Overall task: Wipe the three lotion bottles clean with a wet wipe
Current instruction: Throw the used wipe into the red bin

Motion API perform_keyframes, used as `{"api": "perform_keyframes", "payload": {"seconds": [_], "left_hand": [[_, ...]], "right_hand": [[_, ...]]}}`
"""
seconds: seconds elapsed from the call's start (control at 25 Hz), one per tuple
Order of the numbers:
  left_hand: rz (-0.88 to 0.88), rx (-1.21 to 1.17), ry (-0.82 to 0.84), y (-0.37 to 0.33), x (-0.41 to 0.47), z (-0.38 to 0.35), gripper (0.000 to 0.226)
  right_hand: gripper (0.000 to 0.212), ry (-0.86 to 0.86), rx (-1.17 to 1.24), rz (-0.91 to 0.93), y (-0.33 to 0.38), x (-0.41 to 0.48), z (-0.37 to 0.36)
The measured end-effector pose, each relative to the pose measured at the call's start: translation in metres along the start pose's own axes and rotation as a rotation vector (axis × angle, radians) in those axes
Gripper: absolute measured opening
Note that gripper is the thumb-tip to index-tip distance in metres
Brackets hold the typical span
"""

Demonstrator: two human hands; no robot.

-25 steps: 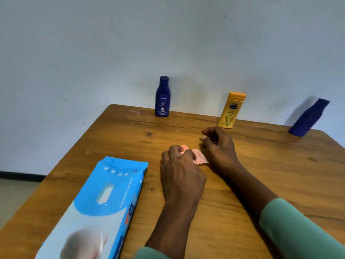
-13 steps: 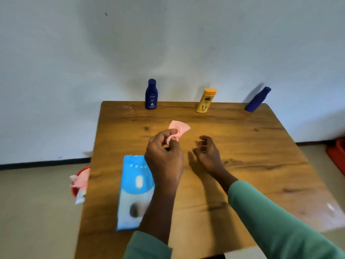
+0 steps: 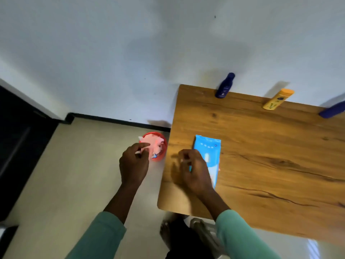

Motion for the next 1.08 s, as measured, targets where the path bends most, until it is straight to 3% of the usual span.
{"api": "perform_keyframes", "payload": {"seconds": [0.16, 0.28, 0.4, 0.56, 0.68, 0.84, 0.96, 1.08], "left_hand": [[0.097, 0.048, -0.064, 0.054, 0.016, 0.027, 0.016], [0.119, 0.107, -0.072, 0.084, 0.059, 0.030, 0.014], [0.180, 0.209, 0.014, 0.123, 0.102, 0.020, 0.020], [0.174, 0.338, 0.190, 0.161, 0.160, -0.014, 0.025], [0.071, 0.425, 0.293, 0.205, 0.224, -0.050, 0.029], [-0.202, 0.599, 0.626, 0.270, 0.319, -0.130, 0.038], [-0.333, 0.700, 0.798, 0.320, 0.350, -0.180, 0.047], [-0.415, 0.853, 1.017, 0.380, 0.366, -0.236, 0.072]], "right_hand": [[0.032, 0.200, 0.044, 0.008, 0.025, 0.019, -0.092], [0.047, 0.385, 0.006, -0.118, 0.021, 0.058, -0.159], [0.061, 0.494, -0.096, -0.317, -0.008, 0.078, -0.214], [0.069, 0.535, -0.182, -0.390, -0.061, 0.108, -0.273], [0.073, 0.485, -0.212, -0.446, -0.113, 0.139, -0.329], [0.080, 0.430, -0.285, -0.542, -0.194, 0.185, -0.398], [0.089, 0.509, -0.335, -0.603, -0.246, 0.193, -0.443], [0.096, 0.595, -0.376, -0.624, -0.289, 0.195, -0.472]]}}
Point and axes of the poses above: each hand's wrist, its own x-axis towards the middle knuckle, its own z-axis out of the back of the hand, y = z × x, the point moved 7 cm from there along x, towards the middle knuckle
